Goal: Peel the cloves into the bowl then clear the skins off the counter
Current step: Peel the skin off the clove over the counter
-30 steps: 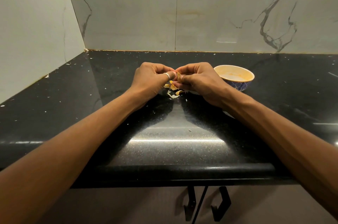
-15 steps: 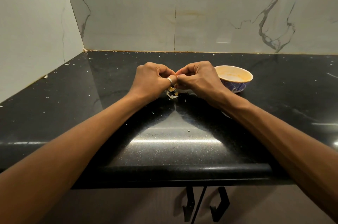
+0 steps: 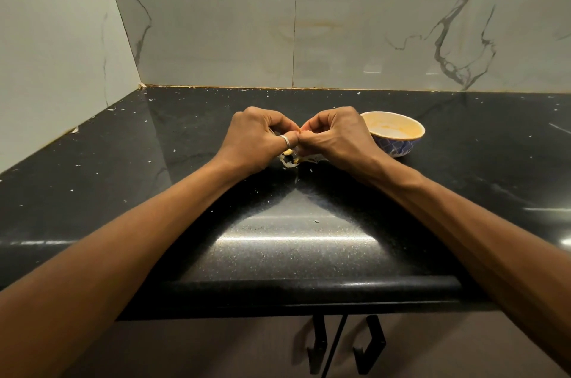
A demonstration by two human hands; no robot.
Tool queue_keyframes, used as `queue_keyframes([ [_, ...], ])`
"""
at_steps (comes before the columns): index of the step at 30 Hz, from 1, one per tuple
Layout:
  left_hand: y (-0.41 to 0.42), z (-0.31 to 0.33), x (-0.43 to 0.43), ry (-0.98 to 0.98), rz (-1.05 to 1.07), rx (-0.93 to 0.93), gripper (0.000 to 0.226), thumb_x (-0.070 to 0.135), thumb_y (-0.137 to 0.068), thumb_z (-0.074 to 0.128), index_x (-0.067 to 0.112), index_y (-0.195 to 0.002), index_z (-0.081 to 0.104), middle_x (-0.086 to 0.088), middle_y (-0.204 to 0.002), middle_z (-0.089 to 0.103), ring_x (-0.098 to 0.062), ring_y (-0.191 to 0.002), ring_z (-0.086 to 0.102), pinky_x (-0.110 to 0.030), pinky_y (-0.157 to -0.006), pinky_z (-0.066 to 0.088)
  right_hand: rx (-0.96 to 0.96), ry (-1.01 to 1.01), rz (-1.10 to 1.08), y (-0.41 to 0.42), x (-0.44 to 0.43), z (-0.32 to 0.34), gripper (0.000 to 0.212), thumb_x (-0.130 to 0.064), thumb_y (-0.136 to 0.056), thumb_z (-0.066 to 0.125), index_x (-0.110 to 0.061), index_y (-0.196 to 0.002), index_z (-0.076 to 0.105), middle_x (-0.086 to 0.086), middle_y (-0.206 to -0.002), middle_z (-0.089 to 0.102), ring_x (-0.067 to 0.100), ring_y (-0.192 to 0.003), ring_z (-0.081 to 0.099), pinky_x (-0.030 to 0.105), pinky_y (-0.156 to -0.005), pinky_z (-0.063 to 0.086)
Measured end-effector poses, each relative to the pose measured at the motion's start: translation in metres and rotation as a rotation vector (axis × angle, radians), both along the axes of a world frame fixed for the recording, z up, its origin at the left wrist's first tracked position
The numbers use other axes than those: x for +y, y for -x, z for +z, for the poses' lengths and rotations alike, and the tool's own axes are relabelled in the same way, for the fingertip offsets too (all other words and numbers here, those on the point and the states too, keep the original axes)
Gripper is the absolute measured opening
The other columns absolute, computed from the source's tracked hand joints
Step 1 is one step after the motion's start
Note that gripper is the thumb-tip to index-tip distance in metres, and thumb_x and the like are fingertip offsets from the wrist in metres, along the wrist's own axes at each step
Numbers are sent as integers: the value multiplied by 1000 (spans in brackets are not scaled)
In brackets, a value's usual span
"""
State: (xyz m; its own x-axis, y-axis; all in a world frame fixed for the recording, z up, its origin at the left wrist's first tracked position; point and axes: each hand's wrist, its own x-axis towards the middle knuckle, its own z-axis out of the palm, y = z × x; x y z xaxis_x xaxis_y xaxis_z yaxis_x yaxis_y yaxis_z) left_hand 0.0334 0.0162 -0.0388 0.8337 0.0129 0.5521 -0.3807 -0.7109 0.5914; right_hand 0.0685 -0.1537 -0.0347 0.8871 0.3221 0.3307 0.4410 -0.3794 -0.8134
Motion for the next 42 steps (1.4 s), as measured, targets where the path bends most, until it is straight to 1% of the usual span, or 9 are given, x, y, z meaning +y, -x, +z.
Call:
queue_keyframes([
  [7,0,0,0,20,-71,2,12,21,-82,81,31,-88,77,8,-79,75,-10,-73,70,-23,-68,56,-30,26,-40,3,1,2,20,-32,-74,83,-15,-74,74,2,-67,74,16,-69,75,42,-78,62],
  [11,0,-1,0,41,-96,16,11,22,-83,81,26,-93,78,8,-84,76,-17,-78,71,-33,-74,57,-8,-8,-49,1,1,2,13,-23,-77,81,-13,-74,74,4,-66,73,17,-65,75,32,-67,60],
  [15,-2,-2,1,79,-139,41,18,21,-85,80,34,-96,74,6,-86,74,-13,-76,70,-37,-77,60,66,-71,-22,-2,1,2,4,-10,-80,76,-9,-77,74,7,-69,74,19,-67,74,41,-76,64],
  [17,-1,-1,1,86,-161,55,20,26,-84,81,37,-98,72,2,-87,73,-15,-66,64,-36,-70,58,96,-119,-13,-5,1,1,4,-5,-80,74,-7,-78,73,11,-72,74,25,-72,75,45,-80,63],
  [21,-3,-2,2,94,-109,54,18,28,-80,84,34,-94,74,6,-85,73,1,-57,56,-23,-61,50,114,-179,4,-10,1,-1,5,-1,-80,74,-5,-78,72,16,-76,74,36,-84,74,50,-86,60],
  [26,-5,-2,2,149,-37,72,16,24,-79,85,26,-92,77,8,-83,75,3,-71,67,-22,-74,56,109,-236,-10,-12,1,-3,7,-6,-84,78,-3,-86,72,14,-77,73,20,-71,72,38,-80,62],
  [30,-4,-1,1,143,8,75,10,27,-79,84,27,-87,77,13,-77,72,6,-67,62,-12,-66,48,132,-253,-12,-12,3,-3,6,0,-87,73,-6,-86,71,11,-80,72,19,-72,72,35,-79,61],
  [37,-1,2,2,185,73,104,14,13,-83,74,26,-86,76,8,-78,73,-6,-71,64,-23,-69,52,120,-193,13,-11,2,-1,13,2,-91,68,-11,-90,72,12,-86,73,18,-76,72,27,-74,60],
  [42,1,3,1,212,85,110,15,12,-83,72,26,-86,75,8,-77,72,-2,-67,62,-18,-66,50,124,-166,42,-13,3,-3,18,4,-91,65,-13,-91,73,9,-85,74,17,-78,71,29,-76,59],
])
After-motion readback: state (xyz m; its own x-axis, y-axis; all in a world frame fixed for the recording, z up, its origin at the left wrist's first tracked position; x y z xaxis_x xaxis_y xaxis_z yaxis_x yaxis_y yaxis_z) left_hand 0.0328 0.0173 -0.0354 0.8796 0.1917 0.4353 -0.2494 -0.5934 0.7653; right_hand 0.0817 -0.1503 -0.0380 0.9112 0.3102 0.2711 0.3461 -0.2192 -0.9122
